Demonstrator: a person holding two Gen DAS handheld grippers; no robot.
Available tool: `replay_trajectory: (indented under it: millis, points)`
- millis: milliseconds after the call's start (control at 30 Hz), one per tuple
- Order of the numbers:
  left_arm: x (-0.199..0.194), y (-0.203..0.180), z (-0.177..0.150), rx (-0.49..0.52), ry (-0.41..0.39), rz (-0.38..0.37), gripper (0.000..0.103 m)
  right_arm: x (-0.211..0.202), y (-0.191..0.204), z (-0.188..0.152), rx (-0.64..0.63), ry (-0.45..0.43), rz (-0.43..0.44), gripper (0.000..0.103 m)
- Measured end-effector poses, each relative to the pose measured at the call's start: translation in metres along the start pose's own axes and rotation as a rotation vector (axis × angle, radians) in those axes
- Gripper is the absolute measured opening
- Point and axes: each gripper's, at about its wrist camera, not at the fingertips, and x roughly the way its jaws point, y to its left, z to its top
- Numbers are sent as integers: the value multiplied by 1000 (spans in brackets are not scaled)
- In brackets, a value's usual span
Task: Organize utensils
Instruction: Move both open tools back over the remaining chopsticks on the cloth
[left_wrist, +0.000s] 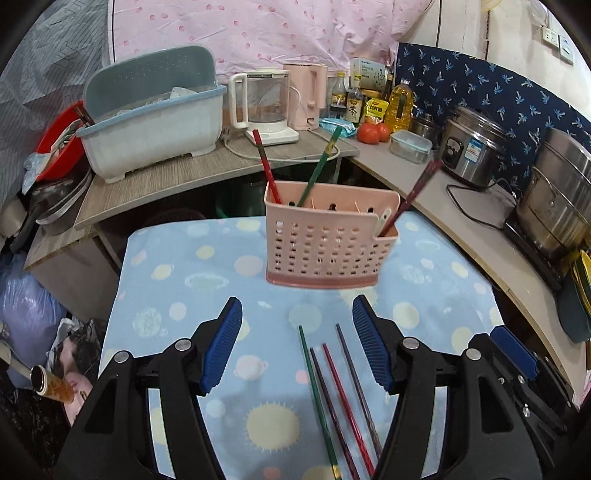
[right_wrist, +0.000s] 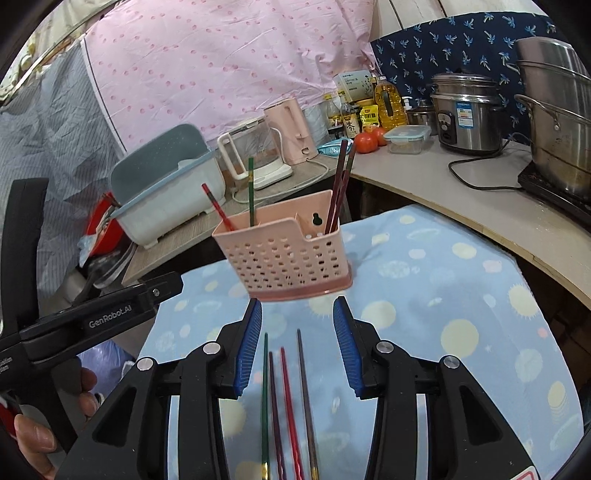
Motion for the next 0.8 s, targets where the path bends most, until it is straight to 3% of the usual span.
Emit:
replay_trajectory:
  millis: [333, 800]
  points:
    - [-5, -10, -54, 26, 97, -17, 59, -18, 1, -53, -50, 70, -34, 40]
    - [18, -5, -127, 40, 253, 7, 59, -3, -12, -115, -76, 201, -83, 40]
